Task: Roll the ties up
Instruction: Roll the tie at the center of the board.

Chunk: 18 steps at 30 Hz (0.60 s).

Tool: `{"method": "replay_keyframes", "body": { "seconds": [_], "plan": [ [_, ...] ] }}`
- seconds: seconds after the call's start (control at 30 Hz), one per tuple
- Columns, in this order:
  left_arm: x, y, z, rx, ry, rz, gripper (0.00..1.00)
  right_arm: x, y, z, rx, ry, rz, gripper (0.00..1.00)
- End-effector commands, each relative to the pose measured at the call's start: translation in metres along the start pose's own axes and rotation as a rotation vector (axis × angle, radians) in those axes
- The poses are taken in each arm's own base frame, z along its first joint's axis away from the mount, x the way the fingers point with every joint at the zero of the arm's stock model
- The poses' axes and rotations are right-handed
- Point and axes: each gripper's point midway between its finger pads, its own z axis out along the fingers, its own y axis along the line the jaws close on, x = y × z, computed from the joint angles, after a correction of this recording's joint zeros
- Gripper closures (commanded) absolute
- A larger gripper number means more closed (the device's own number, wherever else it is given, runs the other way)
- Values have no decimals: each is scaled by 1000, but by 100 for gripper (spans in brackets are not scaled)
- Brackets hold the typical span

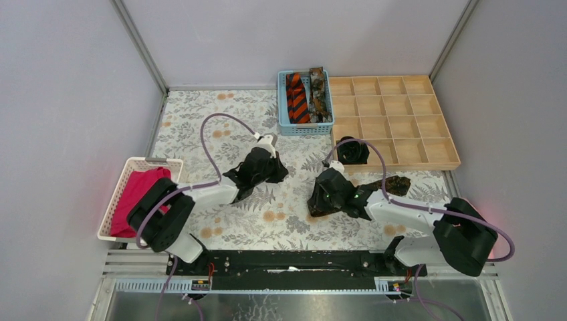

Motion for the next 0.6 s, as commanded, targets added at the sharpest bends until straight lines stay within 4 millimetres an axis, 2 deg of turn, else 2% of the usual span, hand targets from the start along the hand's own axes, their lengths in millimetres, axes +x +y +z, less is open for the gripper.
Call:
{"method": "replay_keyframes", "body": {
  "seconds": [0.0,0.13,0.4,0.57],
  "plan": [
    [-18,-48,19,160,-54,63,100,-16,34,-19,-215,-37,105,69],
    [-9,-62,32,188,-21,88,100,-16,36,-26,-276,-17,156,69],
    [-1,-58,40,176,8,114,100,-16,41,-19,-361,32,214,70],
    [16,-74,48,291,71,115,100,-21,44,-20,-436,46,252,70]
  ]
}}
